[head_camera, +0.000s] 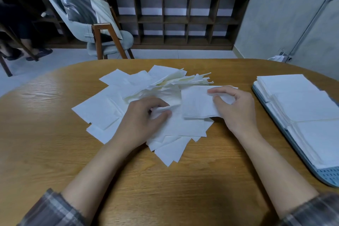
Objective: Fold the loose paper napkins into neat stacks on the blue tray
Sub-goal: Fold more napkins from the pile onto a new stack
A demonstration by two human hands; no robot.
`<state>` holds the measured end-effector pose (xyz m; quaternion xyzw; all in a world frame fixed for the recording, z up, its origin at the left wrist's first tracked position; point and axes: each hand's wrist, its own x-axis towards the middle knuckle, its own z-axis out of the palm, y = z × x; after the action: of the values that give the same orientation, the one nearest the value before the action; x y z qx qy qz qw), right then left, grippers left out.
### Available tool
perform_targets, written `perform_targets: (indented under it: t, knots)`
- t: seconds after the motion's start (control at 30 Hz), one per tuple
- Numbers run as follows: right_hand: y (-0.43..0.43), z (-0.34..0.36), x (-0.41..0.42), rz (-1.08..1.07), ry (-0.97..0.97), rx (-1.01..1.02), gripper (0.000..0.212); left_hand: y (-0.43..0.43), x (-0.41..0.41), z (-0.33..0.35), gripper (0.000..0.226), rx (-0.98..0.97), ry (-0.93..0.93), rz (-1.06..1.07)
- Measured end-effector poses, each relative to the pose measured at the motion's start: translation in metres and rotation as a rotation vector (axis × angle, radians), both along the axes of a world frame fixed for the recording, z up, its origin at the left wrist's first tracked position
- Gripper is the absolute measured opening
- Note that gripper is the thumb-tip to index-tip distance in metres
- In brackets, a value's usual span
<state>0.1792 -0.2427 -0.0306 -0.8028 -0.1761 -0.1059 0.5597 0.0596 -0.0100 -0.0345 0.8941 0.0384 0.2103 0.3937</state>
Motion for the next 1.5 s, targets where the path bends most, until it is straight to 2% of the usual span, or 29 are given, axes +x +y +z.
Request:
perform_targets:
  t: [0.17,0.33,0.37,0.43,0.47,0.5,0.53,0.6,0.67,0.8,1.03,1.2,1.33,1.43,1.5]
  knots:
    - [-0.001,0.001,0.001,-0.039,-0.024,-0.016,0.026,0.005,-0.004,0.014,0.006,-0.154,0.061,-0.18]
    - [-0.001,0.001,0.001,-0.073,-0.056,-0.077,0.026,0.008,-0.007,0.021,0.007,-0.424,0.077,-0.316]
    - [-0.001,0.002,-0.001,-0.053,-0.052,-0.075,0.027,0.01,-0.007,0.02,0.014,-0.474,0.086,-0.333]
    - [0.001,0.007,-0.004,0.046,0.013,-0.033,0.025,0.014,-0.006,0.015,0.044,-0.532,0.099,-0.34]
    - [0.003,0.009,-0.006,0.102,0.06,0.0,0.02,0.016,-0.005,0.013,0.053,-0.564,0.093,-0.326]
    - [0.005,0.011,-0.009,0.163,0.123,0.059,0.015,0.015,-0.005,0.013,0.052,-0.578,0.075,-0.326]
    - [0.007,0.012,-0.012,0.228,0.207,0.139,0.021,0.014,-0.006,0.014,0.042,-0.567,0.047,-0.306]
    - [0.01,0.014,-0.017,0.394,0.438,0.345,0.047,0.005,-0.006,0.018,0.018,-0.53,0.003,-0.231]
    - [0.012,0.016,-0.023,0.517,0.55,0.448,0.05,-0.003,-0.005,0.019,0.01,-0.53,-0.005,-0.157]
    - [0.015,0.015,-0.03,0.445,0.424,0.315,0.017,-0.01,-0.003,0.018,0.012,-0.554,0.012,-0.095]
    - [0.017,0.017,-0.031,0.377,0.385,0.266,0.012,-0.017,-0.003,0.018,0.02,-0.591,0.005,-0.069]
    - [0.016,0.018,-0.031,0.394,0.381,0.276,0.017,-0.019,-0.002,0.017,0.02,-0.451,-0.042,-0.033]
    - [0.014,0.019,-0.032,0.485,0.422,0.333,0.022,-0.021,-0.006,0.024,0.031,-0.474,-0.055,-0.15]
    - [0.014,0.018,-0.032,0.476,0.423,0.338,0.021,-0.024,-0.009,0.026,0.026,-0.53,-0.029,-0.189]
    - [0.014,0.018,-0.031,0.448,0.417,0.323,0.019,-0.023,-0.007,0.023,0.014,-0.482,-0.057,-0.141]
